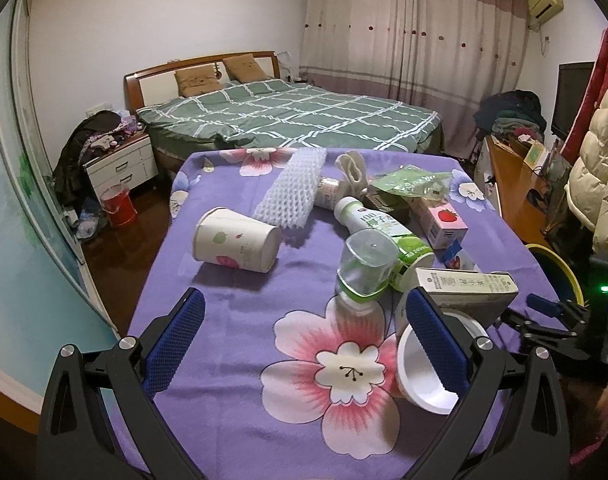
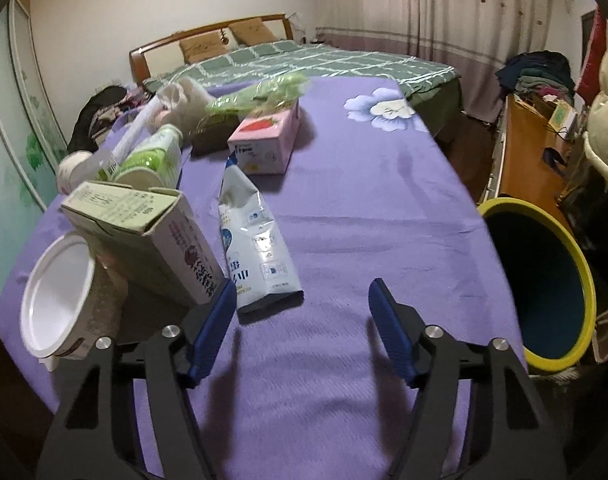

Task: Collect trash
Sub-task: 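Grasp the white plastic bowl with the left gripper while the right gripper grasps the white tube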

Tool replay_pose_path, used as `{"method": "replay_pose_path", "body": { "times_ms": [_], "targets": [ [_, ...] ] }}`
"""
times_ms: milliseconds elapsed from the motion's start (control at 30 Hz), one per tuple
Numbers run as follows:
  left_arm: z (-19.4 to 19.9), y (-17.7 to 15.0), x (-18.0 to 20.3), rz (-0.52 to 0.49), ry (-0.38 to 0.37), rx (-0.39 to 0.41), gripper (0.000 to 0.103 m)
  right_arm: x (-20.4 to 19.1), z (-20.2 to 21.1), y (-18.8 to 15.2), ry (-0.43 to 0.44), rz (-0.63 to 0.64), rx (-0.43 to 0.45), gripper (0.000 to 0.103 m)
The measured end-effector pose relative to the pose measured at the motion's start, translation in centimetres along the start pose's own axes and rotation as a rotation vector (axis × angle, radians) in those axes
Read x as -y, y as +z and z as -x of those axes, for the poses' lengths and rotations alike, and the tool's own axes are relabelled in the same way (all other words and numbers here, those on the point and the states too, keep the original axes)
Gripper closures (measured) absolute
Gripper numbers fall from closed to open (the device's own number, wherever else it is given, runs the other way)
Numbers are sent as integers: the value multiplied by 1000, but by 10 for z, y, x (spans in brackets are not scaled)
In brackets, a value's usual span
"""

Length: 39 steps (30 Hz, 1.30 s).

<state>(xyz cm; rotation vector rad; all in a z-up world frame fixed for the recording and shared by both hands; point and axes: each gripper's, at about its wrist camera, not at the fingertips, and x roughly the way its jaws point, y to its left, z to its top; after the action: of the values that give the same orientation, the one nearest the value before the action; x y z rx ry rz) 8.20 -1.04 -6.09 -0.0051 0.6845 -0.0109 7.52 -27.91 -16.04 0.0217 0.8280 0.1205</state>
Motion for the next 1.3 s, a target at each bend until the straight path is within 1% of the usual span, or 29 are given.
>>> {"method": "replay_pose_path", "body": {
  "times_ms": [67, 133, 333, 467, 533, 567, 600, 633, 667, 933, 1300],
  "targets": [
    [-2, 1, 3, -3, -8, -1, 4, -1, -10, 2, 12, 8, -19, 40],
    [-4, 1, 6, -8, -12, -4, 4, -4, -13, 5, 5, 23, -18, 40],
    [-4, 0, 12, -17, -36, -10, 4, -8, -23, 18, 28, 45, -38, 41],
    [-3, -2, 17, -28, -53, -11, 4, -12, -26, 23, 25, 72, -38, 58],
    [-1, -3, 18, -32, -60, -13, 4, -12, -27, 24, 38, 73, -40, 63],
    [-1, -4, 19, -33, -63, -13, 4, -11, -26, 24, 47, 67, -40, 70],
    [0, -4, 20, -36, -65, -13, 4, -10, -27, 24, 53, 61, -41, 81],
    [1, -5, 20, -37, -67, -14, 4, -8, -27, 24, 53, 51, -40, 89],
    [1, -5, 21, -38, -69, -15, 4, -6, -26, 24, 56, 41, -40, 95],
    [4, -9, 28, -53, -91, -22, 4, 9, -14, 16, 96, -36, -26, 97],
    [-4, -20, 50, -93, -142, -56, 4, 30, 20, 2, 114, -94, 14, 97]
  ]
}}
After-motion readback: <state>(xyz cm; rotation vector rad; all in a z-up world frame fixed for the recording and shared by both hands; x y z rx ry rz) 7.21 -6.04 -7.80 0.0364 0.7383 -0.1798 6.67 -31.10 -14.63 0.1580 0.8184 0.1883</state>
